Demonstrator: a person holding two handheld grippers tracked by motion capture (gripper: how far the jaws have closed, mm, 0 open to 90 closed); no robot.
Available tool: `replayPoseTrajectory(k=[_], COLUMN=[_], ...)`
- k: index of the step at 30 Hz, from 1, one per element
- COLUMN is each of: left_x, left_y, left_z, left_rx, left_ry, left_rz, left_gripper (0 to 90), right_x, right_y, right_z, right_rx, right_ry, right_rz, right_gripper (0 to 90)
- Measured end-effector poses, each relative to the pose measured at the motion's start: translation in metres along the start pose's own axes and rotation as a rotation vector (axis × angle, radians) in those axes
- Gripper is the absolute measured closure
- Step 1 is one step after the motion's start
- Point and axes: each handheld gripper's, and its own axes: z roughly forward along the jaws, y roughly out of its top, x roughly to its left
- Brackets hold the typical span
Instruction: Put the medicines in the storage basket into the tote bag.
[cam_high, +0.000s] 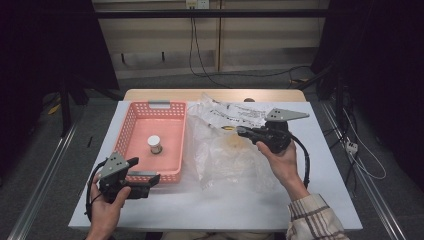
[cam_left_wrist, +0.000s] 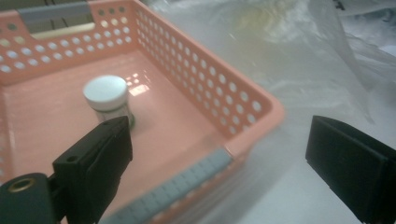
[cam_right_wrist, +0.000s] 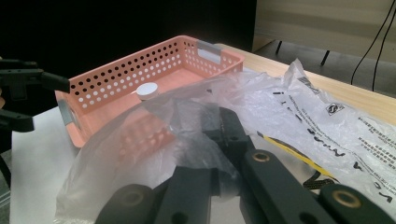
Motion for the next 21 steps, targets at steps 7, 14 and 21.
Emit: replayPoseTrajectory(k=[7, 14, 21], left_x=[0.013, 0.025, 0.043], left_y=[0.023, 0.039, 0.044], left_z=[0.004, 0.023, 0.041], left_rx=[0.018, 0.127, 0.177], left_ry=[0.004, 0.011, -0.019], left_rz=[0.016, 0.019, 0.006], left_gripper=[9.0, 11.4, 10.6], right_x=[-0.001, -0.001, -0.001], right_y=[0.002, 0.001, -0.001], right_z=[-0.003, -0.002, 0.002], right_rx=[-0.007, -0.007, 0.006], right_ry=[-0.014, -0.006, 0.003], right_rz=[-0.007, -0.007, -0.006], right_gripper=[90.0, 90.0, 90.0])
